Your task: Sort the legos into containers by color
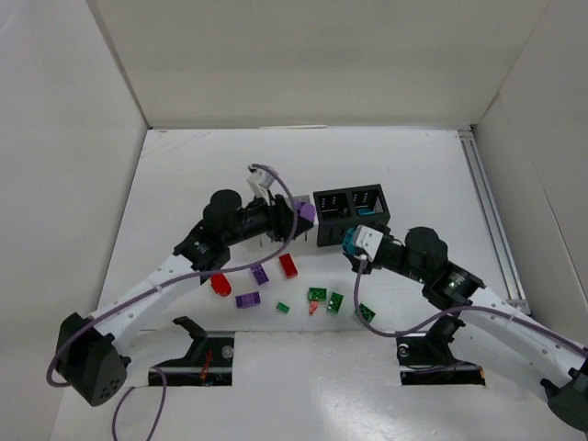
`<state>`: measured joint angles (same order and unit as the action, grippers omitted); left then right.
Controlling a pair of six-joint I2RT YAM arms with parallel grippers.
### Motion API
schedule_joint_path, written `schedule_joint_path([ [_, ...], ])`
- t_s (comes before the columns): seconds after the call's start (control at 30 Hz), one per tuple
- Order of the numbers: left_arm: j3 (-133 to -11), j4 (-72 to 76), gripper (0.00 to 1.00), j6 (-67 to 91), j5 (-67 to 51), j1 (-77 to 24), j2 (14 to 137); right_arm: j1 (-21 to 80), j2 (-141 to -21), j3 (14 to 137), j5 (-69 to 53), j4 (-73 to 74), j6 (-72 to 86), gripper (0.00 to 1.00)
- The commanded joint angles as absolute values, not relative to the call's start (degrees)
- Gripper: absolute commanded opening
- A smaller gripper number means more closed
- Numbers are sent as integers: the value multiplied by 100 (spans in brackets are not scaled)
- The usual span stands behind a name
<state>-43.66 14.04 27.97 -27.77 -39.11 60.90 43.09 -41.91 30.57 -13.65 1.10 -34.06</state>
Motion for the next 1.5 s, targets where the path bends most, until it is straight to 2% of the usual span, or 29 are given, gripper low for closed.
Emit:
schedule_joint_path([
  [0.0,-4184,1433,7,2865,-2566,-3403,5555,4307,-4358,3471,-590,422,-3278,41],
  [0.13,-4079,1108,7,2865,-2426,-2954,5204,4307,-4622,3760,-379,422,-3331,39],
  [0.37,-4201,221,11,2865,-1319,-2953,5133,3886,-5421,4578,641,475,-3067,41],
  [0.6,-4201,-105,12,2988,-739,-2953,5027,2971,-6467,5202,177,536,-2962,45],
  [0.83,-4148,-105,13,2989,-738,-2953,5027,2558,-7171,5449,-325,536,-2962,61],
  [0.87,-4148,-105,14,2988,-738,-2953,5027,2558,-7224,5449,-395,536,-2962,68],
  [1.07,-4148,-105,15,2988,-738,-2953,5027,2505,-7225,5396,-598,536,-2909,86],
  [1.1,-4148,-105,17,2988,-738,-2953,5027,2505,-7155,5327,-598,536,-2909,95],
  [1.2,-4209,-44,18,2988,-738,-2953,5142,2505,-6918,5265,-598,536,-2848,100],
  [1.47,-4912,281,18,2743,-984,-3190,6316,2452,-5960,4887,-431,614,-2646,100],
])
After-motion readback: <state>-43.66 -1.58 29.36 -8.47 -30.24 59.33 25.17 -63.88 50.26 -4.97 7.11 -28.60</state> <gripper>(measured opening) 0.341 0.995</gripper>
